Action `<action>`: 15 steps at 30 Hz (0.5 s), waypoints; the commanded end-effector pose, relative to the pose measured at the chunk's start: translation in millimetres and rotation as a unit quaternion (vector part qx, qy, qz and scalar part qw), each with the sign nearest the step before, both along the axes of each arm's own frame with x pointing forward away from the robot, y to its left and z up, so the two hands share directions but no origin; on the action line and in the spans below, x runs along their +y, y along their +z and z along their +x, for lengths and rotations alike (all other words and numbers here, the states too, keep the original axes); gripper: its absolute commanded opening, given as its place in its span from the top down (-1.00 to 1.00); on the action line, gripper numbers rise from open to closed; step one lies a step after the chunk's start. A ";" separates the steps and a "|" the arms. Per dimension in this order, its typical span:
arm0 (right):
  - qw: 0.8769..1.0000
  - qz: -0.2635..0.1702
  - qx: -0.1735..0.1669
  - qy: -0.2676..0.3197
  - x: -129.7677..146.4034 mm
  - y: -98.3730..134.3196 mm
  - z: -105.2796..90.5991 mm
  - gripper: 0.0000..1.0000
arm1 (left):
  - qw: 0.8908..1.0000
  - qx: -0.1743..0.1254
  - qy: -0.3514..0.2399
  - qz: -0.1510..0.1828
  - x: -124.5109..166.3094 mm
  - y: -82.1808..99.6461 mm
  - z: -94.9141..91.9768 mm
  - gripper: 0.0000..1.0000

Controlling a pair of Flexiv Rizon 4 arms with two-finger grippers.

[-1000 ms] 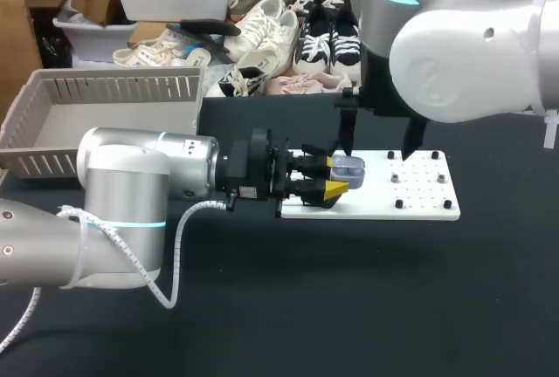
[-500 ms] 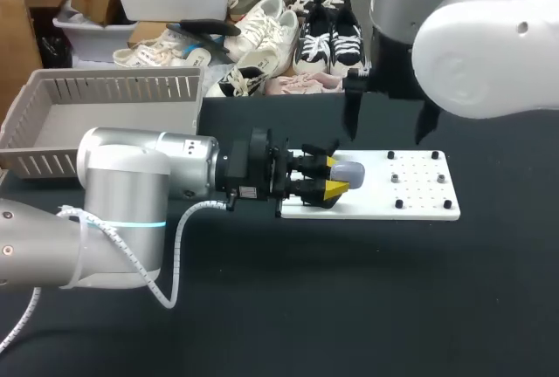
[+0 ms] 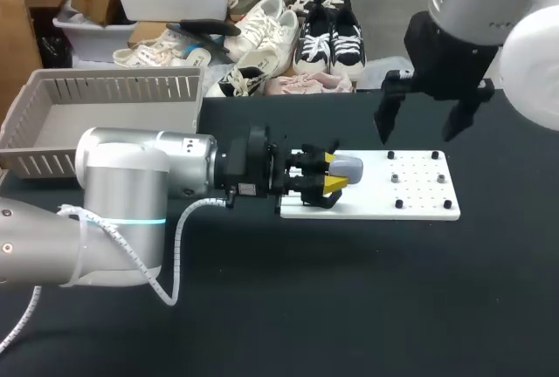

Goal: Pick up each earbud case from the left stands, insert the matching earbuds, close the lid, and place the case in the box.

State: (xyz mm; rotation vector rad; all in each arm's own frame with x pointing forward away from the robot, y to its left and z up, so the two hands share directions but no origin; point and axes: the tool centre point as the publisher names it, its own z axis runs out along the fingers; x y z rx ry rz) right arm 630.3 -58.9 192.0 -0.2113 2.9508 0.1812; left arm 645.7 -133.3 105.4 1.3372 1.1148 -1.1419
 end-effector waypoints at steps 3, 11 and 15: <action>1.000 0.002 -0.017 -0.003 -1.9 -1.0 -4.9 -1.00 | 0.997 -0.014 0.077 0.006 13.1 19.7 -6.0 1.00; 1.000 0.002 -0.017 -0.003 -1.9 -1.0 -4.9 -1.00 | 0.984 -0.035 0.174 0.034 40.3 31.5 5.0 1.00; 1.000 0.002 -0.017 -0.003 -1.9 -1.0 -4.9 -1.00 | 0.972 -0.043 0.224 0.059 60.3 34.2 21.5 1.00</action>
